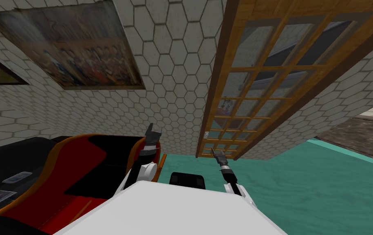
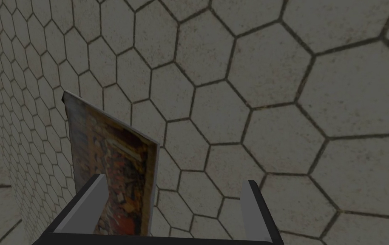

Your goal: Pull the door open

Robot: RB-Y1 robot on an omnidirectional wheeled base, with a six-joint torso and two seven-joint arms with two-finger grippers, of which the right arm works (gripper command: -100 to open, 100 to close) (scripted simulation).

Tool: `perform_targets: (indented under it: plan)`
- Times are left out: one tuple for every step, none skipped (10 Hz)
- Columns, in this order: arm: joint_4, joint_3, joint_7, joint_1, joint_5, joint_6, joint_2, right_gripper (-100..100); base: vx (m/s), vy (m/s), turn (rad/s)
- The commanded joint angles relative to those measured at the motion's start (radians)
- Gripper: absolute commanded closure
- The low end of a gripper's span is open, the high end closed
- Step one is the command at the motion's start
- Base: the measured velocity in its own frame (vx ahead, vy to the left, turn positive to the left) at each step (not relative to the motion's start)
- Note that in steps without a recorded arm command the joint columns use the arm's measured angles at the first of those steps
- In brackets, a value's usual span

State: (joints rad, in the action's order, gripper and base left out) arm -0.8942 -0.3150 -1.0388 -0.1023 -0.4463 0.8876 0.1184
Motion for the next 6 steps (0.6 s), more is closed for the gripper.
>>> perform_targets:
  plan:
    - [0.038,-0.007,-0.024,0.011,-0.013,0.015,0.002,-100,0.133,0.033,-0.017]
    - [0.057,-0.011,-0.036,0.017,-0.021,0.023,0.002,-100,0.136,0.019,-0.028]
    - [0.066,-0.013,-0.042,0.019,-0.024,0.026,0.002,-100,0.131,0.010,-0.012]
    - [0.083,-0.016,-0.053,0.024,-0.031,0.033,0.002,-100,0.139,0.036,-0.008]
    - [0.098,-0.019,-0.063,0.028,-0.037,0.038,0.002,-100,0.120,0.028,-0.018]
    - [0.106,-0.020,-0.069,0.031,-0.040,0.042,0.002,-100,0.088,0.011,-0.010]
